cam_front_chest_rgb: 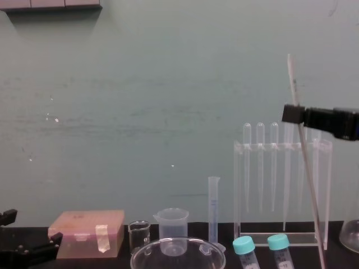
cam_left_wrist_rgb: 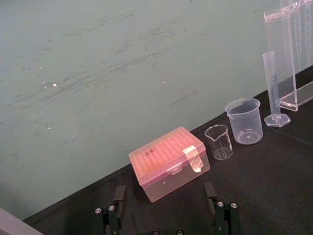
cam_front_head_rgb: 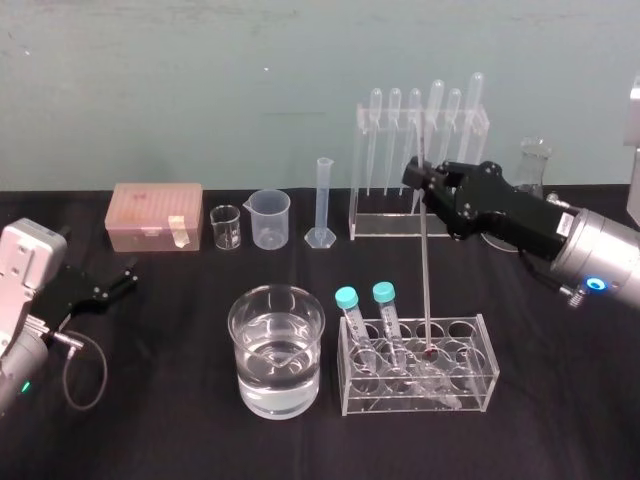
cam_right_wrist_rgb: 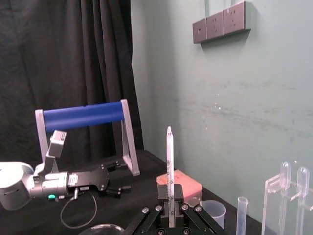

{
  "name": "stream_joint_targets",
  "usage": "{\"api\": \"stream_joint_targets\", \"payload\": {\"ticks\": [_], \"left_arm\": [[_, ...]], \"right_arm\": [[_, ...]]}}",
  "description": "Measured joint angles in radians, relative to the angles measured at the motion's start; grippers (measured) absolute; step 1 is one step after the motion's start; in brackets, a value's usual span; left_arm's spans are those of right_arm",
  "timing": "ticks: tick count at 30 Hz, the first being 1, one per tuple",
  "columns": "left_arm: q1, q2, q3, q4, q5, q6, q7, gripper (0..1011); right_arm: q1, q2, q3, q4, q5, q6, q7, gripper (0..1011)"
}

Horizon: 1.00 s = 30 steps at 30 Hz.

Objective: Hold the thermometer with one hand and immerse one end into the beaker, then reinsert it into the test tube rack.

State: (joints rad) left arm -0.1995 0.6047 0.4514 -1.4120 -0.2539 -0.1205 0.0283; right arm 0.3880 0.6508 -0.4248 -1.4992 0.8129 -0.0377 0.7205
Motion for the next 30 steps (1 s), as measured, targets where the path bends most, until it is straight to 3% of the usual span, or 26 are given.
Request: {"api": "stream_joint_targets", "payload": {"ticks": [30], "left_arm": [[0.000,0.000,0.000,0.000,0.000,0.000,0.000,1008]], "right_arm": [[-0.005,-0.017,-0.017,0.037,-0.046,-0.002,0.010,58]]}}
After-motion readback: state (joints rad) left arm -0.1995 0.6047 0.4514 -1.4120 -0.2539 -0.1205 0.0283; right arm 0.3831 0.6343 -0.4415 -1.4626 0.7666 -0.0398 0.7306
